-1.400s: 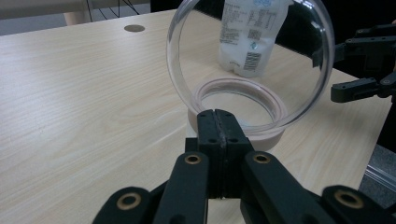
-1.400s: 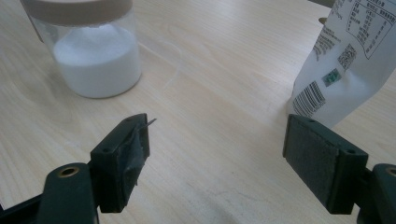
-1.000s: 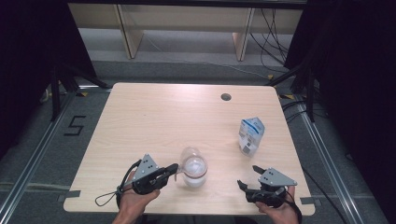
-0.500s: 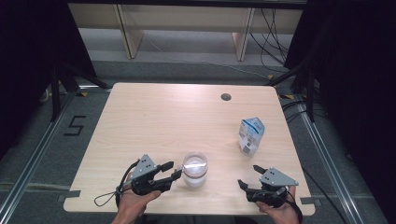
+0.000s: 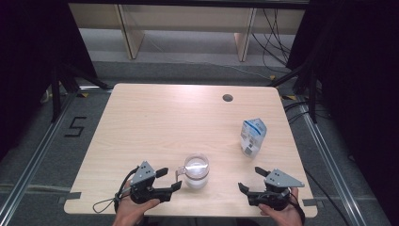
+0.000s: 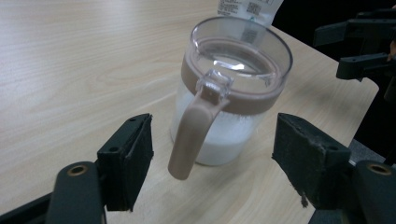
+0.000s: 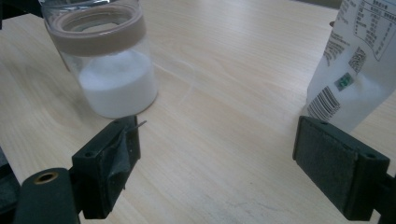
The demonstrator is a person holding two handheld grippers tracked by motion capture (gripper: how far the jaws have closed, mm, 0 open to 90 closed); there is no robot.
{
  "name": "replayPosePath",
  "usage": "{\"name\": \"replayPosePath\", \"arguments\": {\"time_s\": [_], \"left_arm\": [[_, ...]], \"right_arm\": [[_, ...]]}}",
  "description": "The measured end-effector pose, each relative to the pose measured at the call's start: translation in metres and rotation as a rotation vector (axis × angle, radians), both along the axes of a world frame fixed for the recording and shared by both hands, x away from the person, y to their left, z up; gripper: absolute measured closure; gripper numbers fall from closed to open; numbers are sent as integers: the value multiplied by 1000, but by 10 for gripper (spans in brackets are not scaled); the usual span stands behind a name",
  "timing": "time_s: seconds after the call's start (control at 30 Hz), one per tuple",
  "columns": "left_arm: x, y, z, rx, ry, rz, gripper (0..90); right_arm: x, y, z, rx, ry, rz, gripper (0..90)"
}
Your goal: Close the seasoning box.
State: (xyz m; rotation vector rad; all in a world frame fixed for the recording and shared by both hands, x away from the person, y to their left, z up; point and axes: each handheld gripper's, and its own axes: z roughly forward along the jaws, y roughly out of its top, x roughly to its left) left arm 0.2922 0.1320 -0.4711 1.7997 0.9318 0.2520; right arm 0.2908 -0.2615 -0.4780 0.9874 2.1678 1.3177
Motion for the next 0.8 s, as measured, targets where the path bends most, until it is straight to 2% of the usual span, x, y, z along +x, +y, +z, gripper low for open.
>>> {"name": "replayPosePath", "arguments": {"time_s": [0.03,0.07,0.1,0.13,0.17,0.2,0.23,0.27,0.3,0.47,0.5,0.53,0.57,0.6,0.63,0.67,0.7,0.77,0.8], "left_arm": [[-1,1,-1,7,-7,-7,270],[-2,2,-1,8,2,-2,266],[-3,3,-2,6,0,-2,261],[-4,4,-2,14,-2,-3,256],[-6,3,-2,12,6,7,250],[-7,4,-3,23,2,-1,243],[-8,4,-5,21,4,-7,236],[-10,4,-6,33,8,-10,229],[-10,4,-7,37,6,-20,222],[-16,3,-12,53,20,-16,172],[-18,3,-13,48,24,-11,172],[-18,4,-13,60,14,-26,172],[-20,4,-14,58,22,-23,172],[-20,5,-15,71,16,-30,172],[-21,5,-16,62,27,-24,169],[-22,5,-17,61,27,-23,165],[-23,5,-17,62,31,-19,162],[-23,6,-19,49,28,-20,161],[-25,6,-18,66,30,-18,159]], "right_arm": [[0,0,0,0,-2,-1,157],[-2,1,0,15,15,-2,157],[-1,1,0,6,3,2,157],[-2,1,0,12,25,7,157],[-3,1,0,15,26,2,157],[-2,0,-1,16,18,6,157],[-4,0,0,15,30,-7,157],[-4,-1,0,6,11,-3,157],[-5,0,-1,25,24,-7,157],[-9,-1,-1,12,54,-6,158],[-8,-1,-2,17,49,6,158],[-10,-2,-2,16,54,-9,158],[-9,-3,-3,7,36,-2,158],[-13,-1,-2,21,76,-24,158],[-12,-4,-2,0,62,-4,158],[-12,-4,-3,-4,54,-7,159],[-14,-4,-4,3,72,-11,158],[-14,-5,-4,-2,67,-7,158],[-15,-6,-4,-11,57,-4,158]]}}
